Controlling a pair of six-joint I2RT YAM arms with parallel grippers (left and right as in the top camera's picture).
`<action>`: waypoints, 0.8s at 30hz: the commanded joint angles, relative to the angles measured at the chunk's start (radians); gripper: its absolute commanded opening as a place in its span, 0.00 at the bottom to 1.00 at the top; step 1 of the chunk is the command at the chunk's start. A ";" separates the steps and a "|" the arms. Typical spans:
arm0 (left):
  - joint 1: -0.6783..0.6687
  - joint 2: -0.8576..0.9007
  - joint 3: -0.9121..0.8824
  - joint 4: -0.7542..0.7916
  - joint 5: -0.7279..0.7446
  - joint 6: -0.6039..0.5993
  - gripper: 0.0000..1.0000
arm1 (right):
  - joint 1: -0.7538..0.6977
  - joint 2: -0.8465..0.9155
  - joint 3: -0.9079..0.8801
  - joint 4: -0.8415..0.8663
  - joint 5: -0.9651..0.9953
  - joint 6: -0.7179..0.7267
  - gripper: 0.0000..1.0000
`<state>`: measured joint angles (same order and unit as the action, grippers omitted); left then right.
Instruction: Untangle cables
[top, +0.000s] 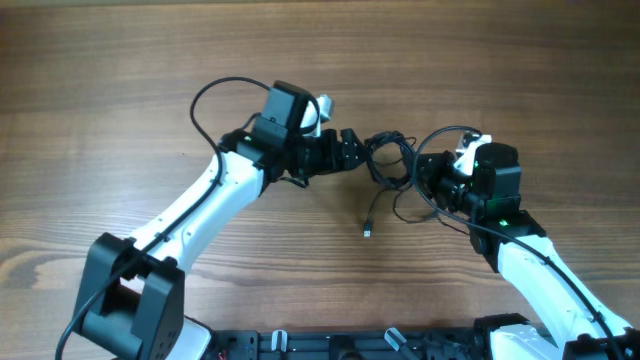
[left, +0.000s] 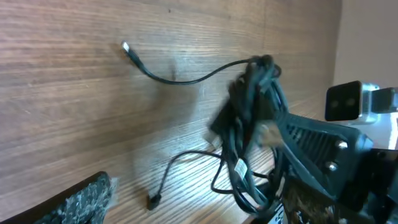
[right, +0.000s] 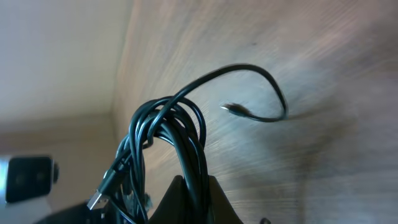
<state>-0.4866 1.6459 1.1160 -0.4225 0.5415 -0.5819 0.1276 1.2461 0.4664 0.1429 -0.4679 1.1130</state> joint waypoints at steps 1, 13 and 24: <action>-0.035 0.003 0.008 0.006 -0.109 -0.170 0.89 | -0.002 0.008 0.003 -0.033 0.113 0.135 0.04; -0.157 0.055 0.008 0.150 -0.192 -0.505 0.63 | -0.002 0.008 0.003 -0.024 0.032 0.180 0.05; 0.003 0.109 0.008 0.158 -0.172 -0.430 0.04 | -0.002 0.008 0.003 -0.006 -0.070 -0.179 0.51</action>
<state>-0.5972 1.7573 1.1168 -0.2367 0.3603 -1.1118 0.1276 1.2465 0.4664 0.1463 -0.5091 1.1511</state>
